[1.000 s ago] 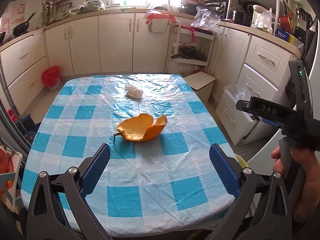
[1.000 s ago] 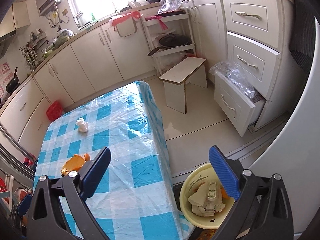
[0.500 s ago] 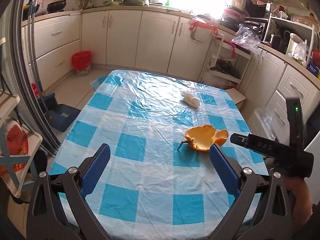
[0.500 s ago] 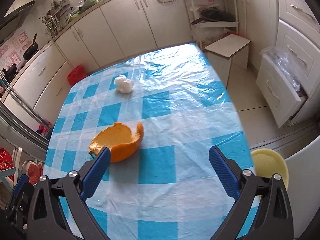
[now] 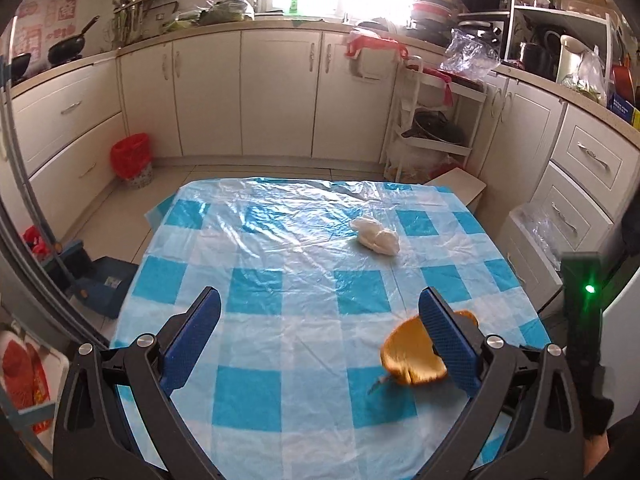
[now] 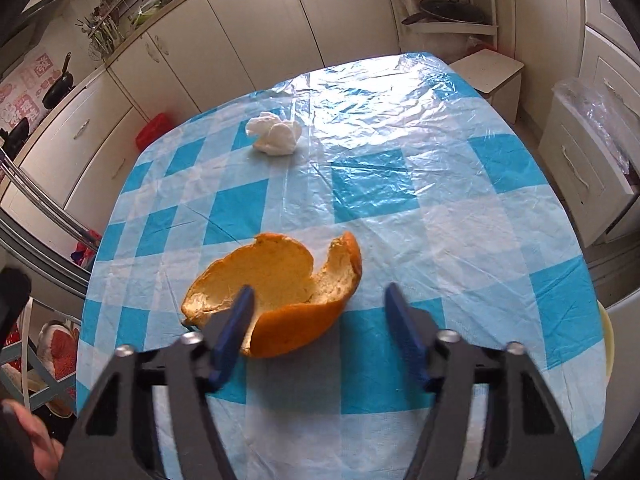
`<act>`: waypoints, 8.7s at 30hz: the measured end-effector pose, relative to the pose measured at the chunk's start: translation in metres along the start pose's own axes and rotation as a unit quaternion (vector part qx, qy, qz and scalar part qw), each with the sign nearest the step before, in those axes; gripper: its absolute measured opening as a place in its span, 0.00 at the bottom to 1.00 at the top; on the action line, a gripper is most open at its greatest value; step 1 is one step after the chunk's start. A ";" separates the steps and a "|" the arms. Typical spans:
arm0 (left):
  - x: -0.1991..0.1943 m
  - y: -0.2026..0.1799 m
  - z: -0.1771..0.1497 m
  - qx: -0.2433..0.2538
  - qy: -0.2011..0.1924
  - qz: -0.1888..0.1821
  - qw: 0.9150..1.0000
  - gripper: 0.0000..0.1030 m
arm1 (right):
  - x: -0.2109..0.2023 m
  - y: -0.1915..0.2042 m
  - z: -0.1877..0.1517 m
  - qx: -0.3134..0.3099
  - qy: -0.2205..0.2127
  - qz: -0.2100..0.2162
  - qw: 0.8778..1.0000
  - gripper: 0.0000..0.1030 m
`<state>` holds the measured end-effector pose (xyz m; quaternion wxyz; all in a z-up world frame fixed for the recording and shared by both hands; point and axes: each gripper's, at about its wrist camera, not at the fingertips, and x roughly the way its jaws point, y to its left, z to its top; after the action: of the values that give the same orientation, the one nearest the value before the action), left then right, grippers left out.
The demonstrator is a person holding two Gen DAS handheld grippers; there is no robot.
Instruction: Collect trash
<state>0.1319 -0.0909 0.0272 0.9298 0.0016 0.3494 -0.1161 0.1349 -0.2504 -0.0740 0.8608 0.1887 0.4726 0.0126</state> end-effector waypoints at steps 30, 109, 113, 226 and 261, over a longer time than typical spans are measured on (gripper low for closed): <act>0.096 -0.026 -0.013 0.004 0.080 -0.076 0.994 0.20 | -0.026 -0.026 -0.009 -0.064 0.024 0.023 0.997 0.06; -0.012 0.028 -0.126 -0.051 0.054 -0.019 0.997 0.37 | -0.039 -0.012 -0.050 -0.145 0.025 0.006 0.989 0.19; -0.012 0.024 -0.125 -0.036 0.059 -0.019 0.997 0.19 | -0.040 -0.008 -0.051 -0.156 0.023 0.008 0.987 0.10; -0.102 -0.222 -0.101 0.096 0.049 -0.130 0.986 0.92 | -0.220 -0.212 -0.089 0.154 -0.211 -0.200 0.944 0.93; -0.274 -0.112 -0.102 0.112 -0.055 -0.043 0.991 0.92 | -0.318 -0.041 -0.206 0.078 -0.293 -0.182 0.936 0.93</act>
<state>-0.1586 -0.1325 0.1368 0.9356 0.0847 0.2823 -0.1945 -0.2162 -0.2874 0.0699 0.9312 0.1611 0.2255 -0.2367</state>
